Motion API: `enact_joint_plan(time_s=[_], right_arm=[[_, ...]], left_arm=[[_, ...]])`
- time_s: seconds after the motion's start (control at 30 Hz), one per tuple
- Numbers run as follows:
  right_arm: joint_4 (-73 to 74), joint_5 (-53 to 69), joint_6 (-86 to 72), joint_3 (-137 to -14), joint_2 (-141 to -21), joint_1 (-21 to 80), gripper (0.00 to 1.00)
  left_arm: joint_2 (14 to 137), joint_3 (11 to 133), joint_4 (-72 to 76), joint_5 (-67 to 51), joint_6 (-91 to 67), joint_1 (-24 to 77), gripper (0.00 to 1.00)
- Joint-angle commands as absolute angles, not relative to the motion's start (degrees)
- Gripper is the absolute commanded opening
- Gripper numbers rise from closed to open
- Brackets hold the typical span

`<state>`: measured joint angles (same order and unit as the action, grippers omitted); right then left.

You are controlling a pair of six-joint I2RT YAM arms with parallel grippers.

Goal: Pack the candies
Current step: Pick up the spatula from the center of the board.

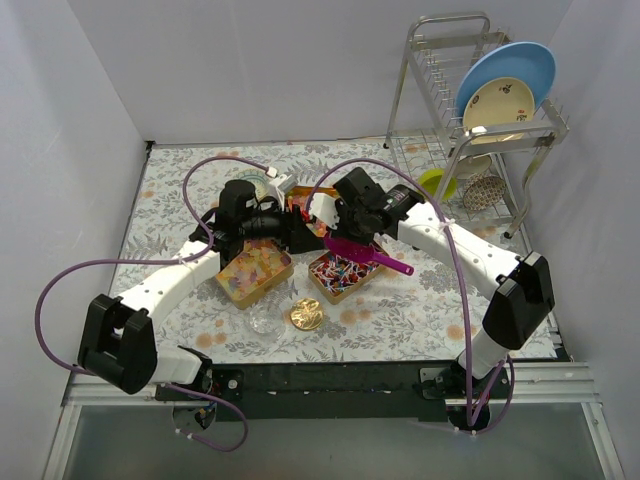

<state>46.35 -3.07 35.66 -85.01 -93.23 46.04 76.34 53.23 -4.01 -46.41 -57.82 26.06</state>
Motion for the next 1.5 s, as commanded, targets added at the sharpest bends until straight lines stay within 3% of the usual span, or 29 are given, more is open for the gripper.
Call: enact_joint_plan(time_s=[0.0,0.4,0.97,1.47], right_arm=[[45.79,1.4,35.6,-87.98,-92.46,49.83,0.01],[46.14,2.11,35.07,-88.86,-91.85,53.35,0.01],[44.91,-1.23,35.16,-87.36,-91.23,53.53,0.01],[43.77,-1.32,35.16,-90.52,-93.78,52.73,0.01]], left_arm=[[76.99,51.77,1.74,-47.37,-61.69,25.84,0.47],[77.7,49.05,4.74,-45.96,-66.08,23.47,0.41],[75.76,47.46,7.21,-53.26,-69.43,19.87,0.52],[74.27,45.44,6.07,-54.85,-69.08,19.25,0.52]])
